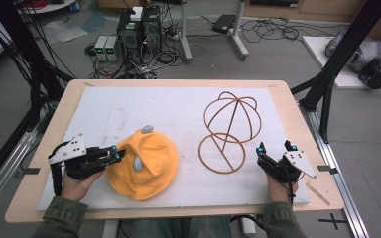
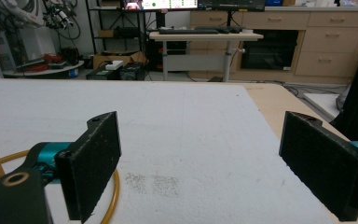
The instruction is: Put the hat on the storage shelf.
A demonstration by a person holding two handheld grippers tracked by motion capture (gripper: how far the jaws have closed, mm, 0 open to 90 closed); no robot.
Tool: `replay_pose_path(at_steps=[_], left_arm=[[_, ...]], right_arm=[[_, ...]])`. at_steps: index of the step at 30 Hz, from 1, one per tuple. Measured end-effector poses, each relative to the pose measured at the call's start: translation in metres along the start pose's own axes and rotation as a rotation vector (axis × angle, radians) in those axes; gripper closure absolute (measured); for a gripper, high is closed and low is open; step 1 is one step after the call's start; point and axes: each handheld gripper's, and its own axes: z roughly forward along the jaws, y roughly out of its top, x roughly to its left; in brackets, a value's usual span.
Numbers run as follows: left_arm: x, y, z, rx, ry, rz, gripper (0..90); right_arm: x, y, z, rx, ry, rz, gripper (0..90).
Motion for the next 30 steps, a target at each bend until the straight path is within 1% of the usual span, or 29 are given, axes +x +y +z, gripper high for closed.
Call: replay_pose_path(at_steps=[1, 2, 6, 7, 9, 11, 13, 15, 17, 19, 24, 27, 30], left_arm=[[0.000, 0.000, 0.000, 0.000, 0.000, 0.000, 87.6], [0.000, 0.005, 0.000, -0.009, 0.001, 0.001, 87.6], [0.003, 0.031, -0.001, -0.046, 0.024, 0.031, 87.6], [0.004, 0.038, -0.002, -0.059, 0.027, 0.038, 87.6], [0.005, 0.051, -0.004, -0.096, 0.035, 0.045, 87.5], [0.007, 0.063, -0.006, -0.150, 0.046, 0.043, 87.6], [0.009, 0.074, -0.008, -0.195, 0.048, 0.042, 87.6], [0.013, 0.085, -0.009, -0.254, 0.046, 0.038, 87.5], [0.016, 0.094, -0.008, -0.298, 0.026, 0.030, 87.6], [0.017, 0.103, -0.005, -0.323, 0.014, 0.033, 87.5], [0.017, 0.124, 0.008, -0.326, -0.006, 0.059, 87.5], [0.017, 0.135, 0.019, -0.335, -0.025, 0.063, 87.5], [0.016, 0.148, 0.033, -0.352, -0.054, 0.060, 87.5]], right_arm=[[0.000, 0.000, 0.000, 0.001, 0.001, 0.005, 12.4], [0.000, 0.000, 0.000, 0.001, 0.001, 0.005, 12.4], [0.003, -0.001, 0.001, 0.003, 0.010, -0.010, 12.4], [0.004, -0.001, 0.001, 0.006, 0.013, -0.004, 12.4], [0.004, -0.001, 0.002, 0.008, 0.018, -0.015, 12.4], [0.005, -0.001, 0.001, 0.011, 0.020, -0.006, 12.4], [0.005, -0.002, 0.002, 0.008, 0.024, -0.018, 12.4], [0.005, -0.002, 0.003, 0.009, 0.022, -0.015, 12.4], [0.005, -0.002, 0.003, 0.009, 0.022, -0.013, 12.4], [0.005, -0.001, 0.003, 0.007, 0.023, -0.012, 12.4], [0.005, -0.001, 0.003, 0.010, 0.027, -0.014, 12.4], [0.005, -0.001, 0.003, 0.008, 0.026, -0.013, 12.4], [0.005, -0.001, 0.003, 0.007, 0.026, -0.007, 12.4]])
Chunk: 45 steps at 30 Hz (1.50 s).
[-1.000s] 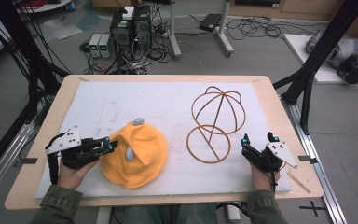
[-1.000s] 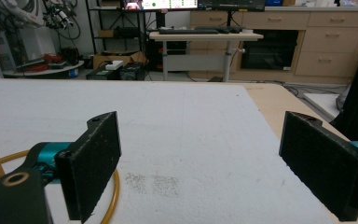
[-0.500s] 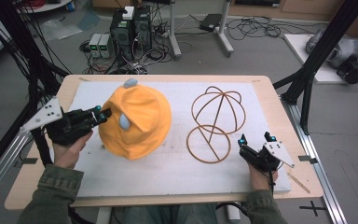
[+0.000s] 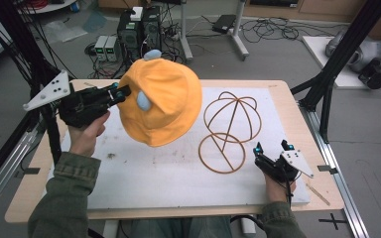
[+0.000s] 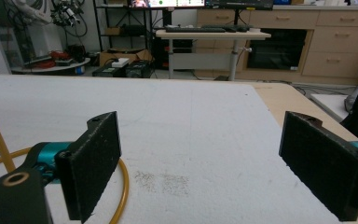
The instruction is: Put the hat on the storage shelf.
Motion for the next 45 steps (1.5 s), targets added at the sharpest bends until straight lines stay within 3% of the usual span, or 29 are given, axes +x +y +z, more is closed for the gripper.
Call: replay_pose_path(at_steps=[6, 10, 17, 25, 28, 31, 38, 45], left_arm=[[-0.006, 0.010, 0.044, 0.014, -0.063, 0.005, 87.5], [-0.007, 0.011, 0.075, 0.009, -0.129, -0.029, 87.4], [-0.016, 0.011, 0.125, 0.013, -0.175, -0.036, 87.4], [-0.030, -0.003, 0.172, 0.105, -0.234, -0.055, 87.4], [-0.035, -0.007, 0.184, 0.133, -0.244, -0.059, 87.4], [-0.038, -0.012, 0.194, 0.193, -0.242, -0.060, 87.4], [-0.038, -0.023, 0.203, 0.293, -0.234, -0.050, 87.4], [-0.037, -0.031, 0.206, 0.315, -0.234, -0.069, 87.4]], right_arm=[[-0.002, 0.000, 0.000, -0.005, -0.005, 0.012, 12.4], [-0.001, 0.000, 0.000, 0.003, 0.002, 0.003, 12.4], [0.000, -0.001, 0.000, -0.001, -0.004, -0.006, 12.4], [-0.001, 0.001, -0.005, -0.036, -0.024, -0.009, 12.4], [-0.002, 0.001, -0.005, -0.031, -0.021, -0.006, 12.4], [-0.004, 0.000, -0.007, -0.027, -0.019, 0.002, 12.4], [-0.007, 0.001, -0.007, -0.032, -0.019, 0.008, 12.4], [-0.004, 0.001, -0.008, -0.031, -0.008, -0.012, 12.4]])
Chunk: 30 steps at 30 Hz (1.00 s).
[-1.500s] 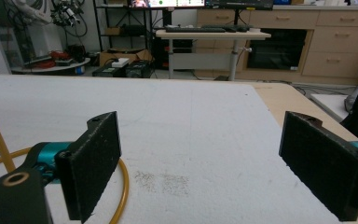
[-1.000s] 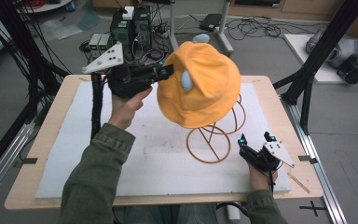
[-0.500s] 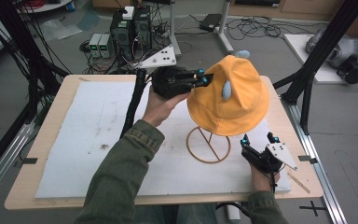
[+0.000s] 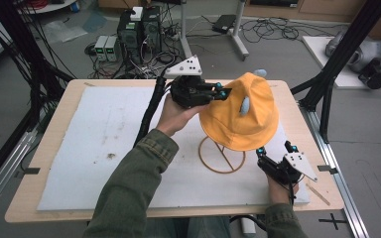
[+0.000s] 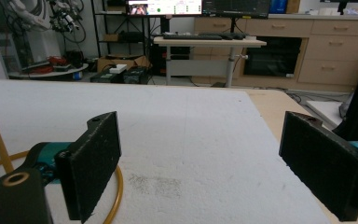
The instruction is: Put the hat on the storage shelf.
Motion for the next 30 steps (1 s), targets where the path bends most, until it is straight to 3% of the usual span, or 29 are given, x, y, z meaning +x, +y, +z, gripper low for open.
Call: replay_pose_path(at_steps=[7, 14, 18, 20, 21, 22, 23, 24, 25, 30], left_arm=[[0.002, -0.009, -0.002, 0.001, -0.006, -0.020, 87.2], [0.008, -0.012, 0.000, 0.009, 0.015, -0.042, 87.2], [0.007, -0.012, 0.000, 0.001, 0.013, -0.037, 86.2], [0.007, -0.011, -0.001, -0.013, 0.017, -0.045, 72.2], [0.006, -0.010, -0.001, -0.013, 0.032, -0.051, 49.7], [0.006, -0.010, -0.002, -0.012, 0.043, -0.058, 49.7], [0.007, -0.010, -0.003, -0.008, 0.048, -0.059, 40.5], [0.007, -0.010, -0.004, -0.006, 0.055, -0.061, 40.5], [0.007, -0.010, -0.006, -0.007, 0.074, -0.065, 28.1], [0.005, -0.010, -0.021, -0.042, 0.113, -0.057, 18.6]], right_arm=[[-0.001, 0.000, 0.000, -0.001, -0.003, 0.005, 12.4], [-0.002, 0.000, -0.001, 0.001, -0.006, 0.011, 12.4], [-0.001, 0.000, 0.000, -0.005, -0.003, 0.003, 12.4], [-0.001, 0.000, 0.000, 0.000, -0.001, 0.002, 12.5], [-0.002, 0.000, 0.000, -0.003, -0.005, 0.001, 12.4], [-0.002, 0.000, 0.000, -0.003, -0.005, 0.001, 12.4], [-0.001, 0.000, -0.001, -0.001, -0.004, 0.010, 12.5], [-0.001, 0.000, -0.001, -0.001, -0.004, 0.010, 12.5], [-0.001, 0.000, -0.001, -0.007, -0.005, 0.004, 12.4], [-0.002, 0.000, -0.001, -0.003, -0.006, 0.000, 12.4]])
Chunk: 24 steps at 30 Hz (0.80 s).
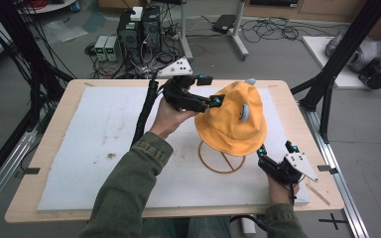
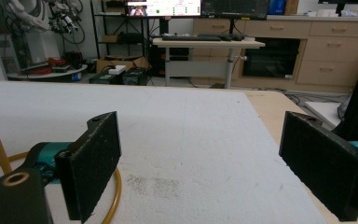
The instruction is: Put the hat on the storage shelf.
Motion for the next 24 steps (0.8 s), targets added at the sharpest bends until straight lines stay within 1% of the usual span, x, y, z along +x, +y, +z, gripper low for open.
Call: replay_pose_path(at_steps=[1, 2, 3, 6, 7, 8, 9, 11, 13, 15, 16, 17, 18, 19, 21, 23, 24], left_arm=[[-0.001, 0.001, -0.005, -0.005, 0.015, 0.004, 16.5], [-0.003, 0.001, -0.013, -0.003, 0.038, 0.017, 15.8], [-0.005, 0.002, -0.019, -0.003, 0.047, 0.027, 15.7], [-0.008, 0.002, -0.047, -0.023, 0.083, 0.035, 15.0], [-0.009, 0.001, -0.060, -0.034, 0.115, 0.032, 14.4], [-0.009, 0.000, -0.068, -0.041, 0.127, 0.032, 14.3], [-0.008, -0.001, -0.079, -0.049, 0.142, 0.029, 13.9], [-0.007, -0.004, -0.100, -0.059, 0.176, 0.013, 13.9], [-0.005, -0.008, -0.121, -0.059, 0.222, -0.004, 14.0], [-0.004, -0.012, -0.143, -0.069, 0.251, -0.011, 14.0], [-0.005, -0.015, -0.156, -0.091, 0.262, -0.009, 14.0], [-0.006, -0.017, -0.165, -0.102, 0.272, -0.007, 13.9], [-0.006, -0.020, -0.178, -0.120, 0.285, -0.018, 14.0], [-0.007, -0.024, -0.188, -0.134, 0.290, -0.015, 13.9], [-0.009, -0.030, -0.204, -0.132, 0.347, -0.007, 13.9], [-0.011, -0.040, -0.224, -0.135, 0.405, -0.010, 13.9], [-0.012, -0.045, -0.232, -0.142, 0.436, -0.008, 13.9]], right_arm=[[0.000, 0.000, 0.000, 0.000, 0.001, 0.002, 12.4], [0.000, 0.000, 0.000, 0.003, -0.001, 0.006, 12.4], [0.000, 0.000, 0.000, 0.002, 0.003, 0.009, 12.4], [-0.001, -0.001, 0.000, 0.006, 0.000, 0.010, 12.4], [-0.001, -0.001, 0.001, 0.007, -0.001, 0.010, 12.4], [-0.001, -0.001, 0.000, 0.010, -0.004, 0.017, 12.4], [-0.001, -0.001, 0.000, 0.004, -0.006, 0.014, 12.4], [-0.001, 0.000, -0.001, 0.004, -0.009, 0.014, 12.4], [-0.001, 0.000, 0.000, 0.005, -0.013, 0.013, 12.4], [-0.002, 0.000, 0.001, 0.003, -0.015, 0.005, 12.4], [-0.001, 0.000, 0.001, 0.007, -0.017, 0.009, 12.4], [-0.001, 0.000, 0.002, 0.003, -0.015, 0.006, 12.4], [0.000, 0.000, 0.002, 0.006, -0.018, 0.005, 12.4], [0.001, 0.000, 0.002, 0.007, -0.013, 0.002, 12.4], [0.002, 0.000, 0.002, 0.004, -0.007, 0.001, 12.4], [0.005, 0.000, 0.002, 0.003, -0.004, 0.018, 12.4], [0.005, 0.001, 0.002, 0.003, -0.003, 0.015, 12.4]])
